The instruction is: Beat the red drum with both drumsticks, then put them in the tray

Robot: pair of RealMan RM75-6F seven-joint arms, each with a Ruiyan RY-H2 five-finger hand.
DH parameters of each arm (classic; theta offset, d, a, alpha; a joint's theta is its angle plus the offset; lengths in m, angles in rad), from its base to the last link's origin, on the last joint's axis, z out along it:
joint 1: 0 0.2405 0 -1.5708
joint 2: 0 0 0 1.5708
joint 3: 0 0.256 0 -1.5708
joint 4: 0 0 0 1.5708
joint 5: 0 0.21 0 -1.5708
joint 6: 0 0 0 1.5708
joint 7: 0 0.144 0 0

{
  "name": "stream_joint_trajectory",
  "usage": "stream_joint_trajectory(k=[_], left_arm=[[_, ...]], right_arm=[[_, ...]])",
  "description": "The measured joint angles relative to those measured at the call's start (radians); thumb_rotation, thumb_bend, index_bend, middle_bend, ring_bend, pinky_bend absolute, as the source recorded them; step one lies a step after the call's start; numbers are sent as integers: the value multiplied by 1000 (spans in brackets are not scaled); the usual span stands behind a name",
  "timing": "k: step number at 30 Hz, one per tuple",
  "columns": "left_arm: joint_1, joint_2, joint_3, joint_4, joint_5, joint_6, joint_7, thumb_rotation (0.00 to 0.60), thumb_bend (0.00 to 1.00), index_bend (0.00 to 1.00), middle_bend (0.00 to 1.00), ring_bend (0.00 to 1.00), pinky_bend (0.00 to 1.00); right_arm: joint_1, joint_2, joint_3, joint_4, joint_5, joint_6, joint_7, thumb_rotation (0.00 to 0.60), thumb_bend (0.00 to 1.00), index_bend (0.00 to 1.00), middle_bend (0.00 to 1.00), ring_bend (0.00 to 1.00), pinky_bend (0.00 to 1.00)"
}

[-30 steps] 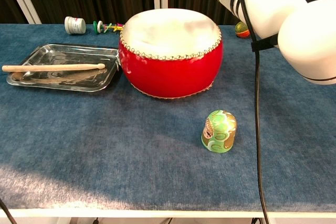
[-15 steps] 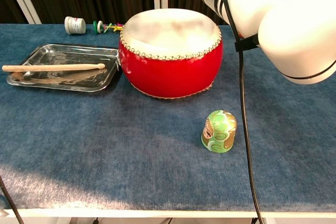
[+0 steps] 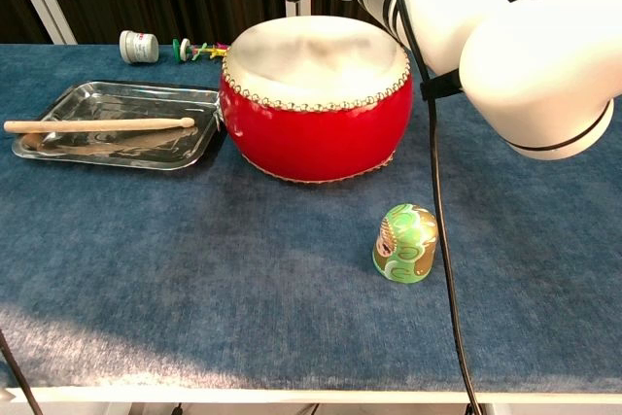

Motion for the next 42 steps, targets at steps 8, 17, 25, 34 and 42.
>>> stream_joint_trajectory(k=[8, 17, 25, 34, 42], left_arm=[[-3, 12, 8, -1, -5, -27, -10, 600, 336, 596, 609, 563, 646], [-3, 26, 18, -6, 8, -42, -26, 600, 356, 600, 628, 588, 668], [1, 28, 17, 0, 13, -47, -61, 600, 412, 657, 708, 645, 687], [0, 30, 13, 9, 15, -74, -121, 600, 441, 678, 731, 679, 705], [3, 28, 8, 15, 18, -88, -180, 600, 452, 696, 751, 700, 728]], right_arm=[[-3, -1, 5, 6, -1, -4, 1, 600, 778, 1000, 1000, 979, 966], [-10, 2, 5, 3, -12, -7, 15, 600, 778, 1000, 1000, 979, 965], [-28, 29, 6, -24, -13, -13, 24, 600, 669, 993, 981, 901, 910], [-44, 53, 11, -55, -2, -16, 31, 600, 518, 848, 864, 809, 856], [-50, 62, 14, -71, 3, -19, 45, 600, 477, 767, 803, 763, 838]])
